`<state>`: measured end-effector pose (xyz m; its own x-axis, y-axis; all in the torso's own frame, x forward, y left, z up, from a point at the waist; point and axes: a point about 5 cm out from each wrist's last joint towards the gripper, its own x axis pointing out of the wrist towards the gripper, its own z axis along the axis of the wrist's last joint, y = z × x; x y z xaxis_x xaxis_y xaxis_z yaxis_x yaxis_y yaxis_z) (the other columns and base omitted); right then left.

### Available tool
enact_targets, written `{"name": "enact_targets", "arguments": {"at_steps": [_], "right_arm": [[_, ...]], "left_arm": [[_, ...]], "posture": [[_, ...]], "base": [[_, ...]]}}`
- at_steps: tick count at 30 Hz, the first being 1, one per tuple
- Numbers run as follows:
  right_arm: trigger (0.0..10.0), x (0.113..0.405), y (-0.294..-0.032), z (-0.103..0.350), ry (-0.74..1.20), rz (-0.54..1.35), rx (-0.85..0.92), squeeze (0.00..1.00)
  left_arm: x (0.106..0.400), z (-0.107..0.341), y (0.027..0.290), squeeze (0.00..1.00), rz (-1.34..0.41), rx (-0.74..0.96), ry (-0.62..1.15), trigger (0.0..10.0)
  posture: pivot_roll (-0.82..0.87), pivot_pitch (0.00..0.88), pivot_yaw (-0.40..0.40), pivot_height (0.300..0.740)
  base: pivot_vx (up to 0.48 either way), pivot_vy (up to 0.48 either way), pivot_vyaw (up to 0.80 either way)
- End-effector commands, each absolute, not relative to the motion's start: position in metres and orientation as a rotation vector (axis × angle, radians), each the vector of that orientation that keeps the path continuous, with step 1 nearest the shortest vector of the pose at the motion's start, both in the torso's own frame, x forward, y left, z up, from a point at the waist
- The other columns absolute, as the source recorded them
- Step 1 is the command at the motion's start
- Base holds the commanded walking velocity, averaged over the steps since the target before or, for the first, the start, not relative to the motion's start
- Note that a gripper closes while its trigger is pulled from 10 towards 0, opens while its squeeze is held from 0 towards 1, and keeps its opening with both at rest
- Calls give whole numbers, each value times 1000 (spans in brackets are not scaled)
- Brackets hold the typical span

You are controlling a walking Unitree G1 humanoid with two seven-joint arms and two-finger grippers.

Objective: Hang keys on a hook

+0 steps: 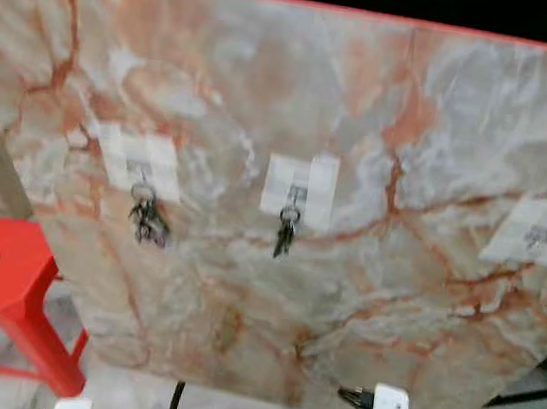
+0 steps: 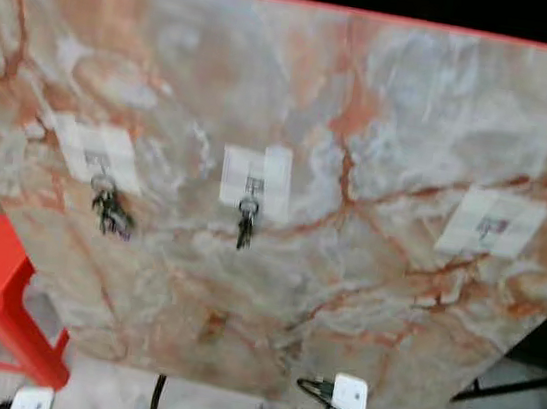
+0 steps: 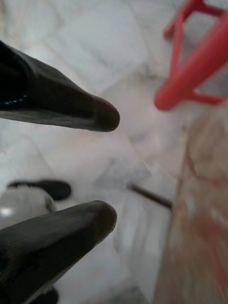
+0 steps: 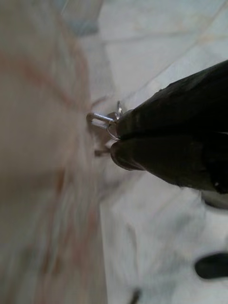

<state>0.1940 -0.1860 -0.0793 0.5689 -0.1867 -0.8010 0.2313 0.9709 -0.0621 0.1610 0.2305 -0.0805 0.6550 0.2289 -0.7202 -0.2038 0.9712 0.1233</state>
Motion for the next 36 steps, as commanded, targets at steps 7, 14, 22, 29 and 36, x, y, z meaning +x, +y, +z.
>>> {"name": "enact_targets", "arguments": {"at_steps": [7,14,22,29,36], "right_arm": [[10000,196,-207,-74,898,-481,113,0],[10000,224,-244,-33,543,-796,-15,0],[10000,227,-267,7,267,-928,-202,0],[10000,227,-261,48,40,-849,-458,0],[10000,231,-248,71,-72,-774,-612,0]], "left_arm": [[151,-85,232,0,239,45,860,10000],[152,-85,230,0,242,43,864,10000],[152,-85,230,0,238,46,869,10000],[151,-85,233,0,242,48,867,10000],[151,-85,235,0,242,48,870,10000]], "posture": [[-13,0,-20,740],[-15,0,-26,740],[-26,0,-25,740],[-25,0,-25,740],[-26,0,-27,740]], "base": [[0,0,0],[0,0,0],[0,0,0],[0,0,0],[0,0,0]]}}
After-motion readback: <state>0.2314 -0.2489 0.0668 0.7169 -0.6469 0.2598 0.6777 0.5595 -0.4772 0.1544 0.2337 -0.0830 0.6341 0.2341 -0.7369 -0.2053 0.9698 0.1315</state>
